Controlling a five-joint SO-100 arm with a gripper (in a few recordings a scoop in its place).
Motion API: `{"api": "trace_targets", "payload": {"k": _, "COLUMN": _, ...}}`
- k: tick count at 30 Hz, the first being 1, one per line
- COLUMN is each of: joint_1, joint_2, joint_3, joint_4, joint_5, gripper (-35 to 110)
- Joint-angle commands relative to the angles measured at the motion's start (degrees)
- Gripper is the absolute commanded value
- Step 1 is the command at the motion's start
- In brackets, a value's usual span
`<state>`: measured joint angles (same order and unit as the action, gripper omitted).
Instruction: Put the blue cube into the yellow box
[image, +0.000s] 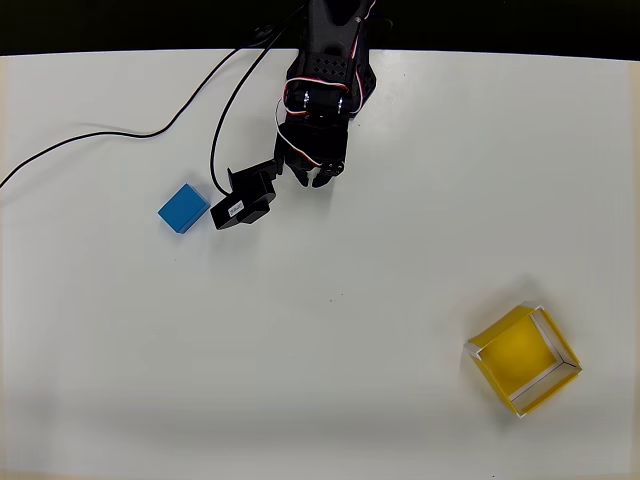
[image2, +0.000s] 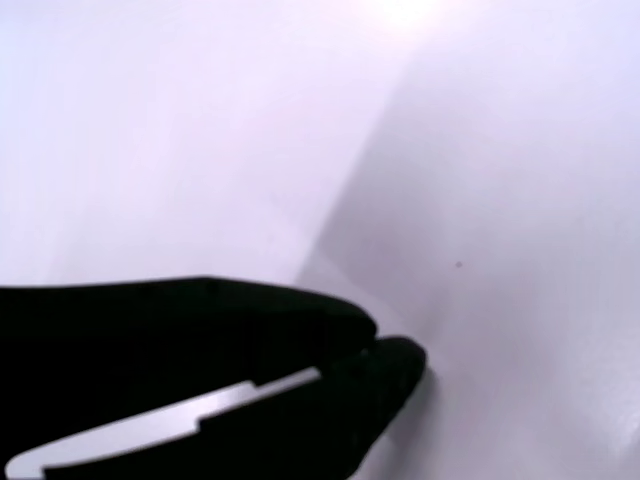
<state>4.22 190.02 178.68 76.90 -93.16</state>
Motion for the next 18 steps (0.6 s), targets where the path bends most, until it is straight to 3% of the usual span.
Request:
{"api": "trace_targets", "payload": {"k": 1, "joint_1": 0.2, "joint_2": 1.3, "joint_3": 1.5, "joint_4": 1.0, "joint_5": 0.0, "gripper": 1}}
{"api": "trace_targets", "payload": {"k": 18, "joint_1": -2.0, "joint_2": 1.6, "joint_3": 1.5, "joint_4": 1.0, "joint_5": 0.6, "gripper": 1}}
